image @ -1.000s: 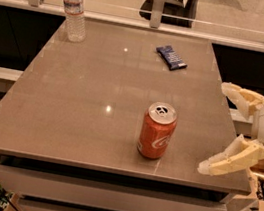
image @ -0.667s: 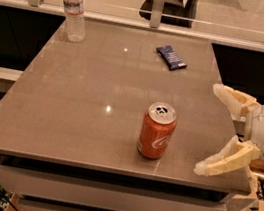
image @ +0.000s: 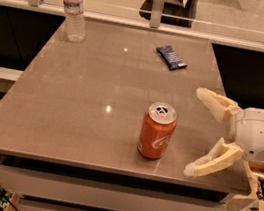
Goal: Move coke can near water bottle
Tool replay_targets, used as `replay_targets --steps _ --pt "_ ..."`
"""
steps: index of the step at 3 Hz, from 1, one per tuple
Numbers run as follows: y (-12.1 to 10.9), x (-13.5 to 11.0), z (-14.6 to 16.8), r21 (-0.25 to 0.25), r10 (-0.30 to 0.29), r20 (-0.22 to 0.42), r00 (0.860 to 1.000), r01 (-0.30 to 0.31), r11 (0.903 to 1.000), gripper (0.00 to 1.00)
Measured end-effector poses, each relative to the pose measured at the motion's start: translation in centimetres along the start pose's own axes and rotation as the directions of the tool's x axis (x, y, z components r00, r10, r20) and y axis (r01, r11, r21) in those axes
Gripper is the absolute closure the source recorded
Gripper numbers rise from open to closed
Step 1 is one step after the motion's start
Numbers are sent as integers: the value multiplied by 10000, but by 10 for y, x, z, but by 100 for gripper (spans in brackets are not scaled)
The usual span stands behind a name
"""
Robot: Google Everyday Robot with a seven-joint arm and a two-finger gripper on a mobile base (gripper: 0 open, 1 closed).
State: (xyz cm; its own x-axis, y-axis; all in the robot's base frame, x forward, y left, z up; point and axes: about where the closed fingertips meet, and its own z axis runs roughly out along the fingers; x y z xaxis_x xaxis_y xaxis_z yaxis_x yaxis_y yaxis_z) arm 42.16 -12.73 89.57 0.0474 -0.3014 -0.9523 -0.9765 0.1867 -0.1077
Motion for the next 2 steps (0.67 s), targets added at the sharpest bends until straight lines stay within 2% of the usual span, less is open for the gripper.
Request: replay_targets --steps 1,2 --pt "6 2 19 -535 33 391 9992 -12 9986 0" --pt "8 0 31 -841 27 590 9983 23 9965 0"
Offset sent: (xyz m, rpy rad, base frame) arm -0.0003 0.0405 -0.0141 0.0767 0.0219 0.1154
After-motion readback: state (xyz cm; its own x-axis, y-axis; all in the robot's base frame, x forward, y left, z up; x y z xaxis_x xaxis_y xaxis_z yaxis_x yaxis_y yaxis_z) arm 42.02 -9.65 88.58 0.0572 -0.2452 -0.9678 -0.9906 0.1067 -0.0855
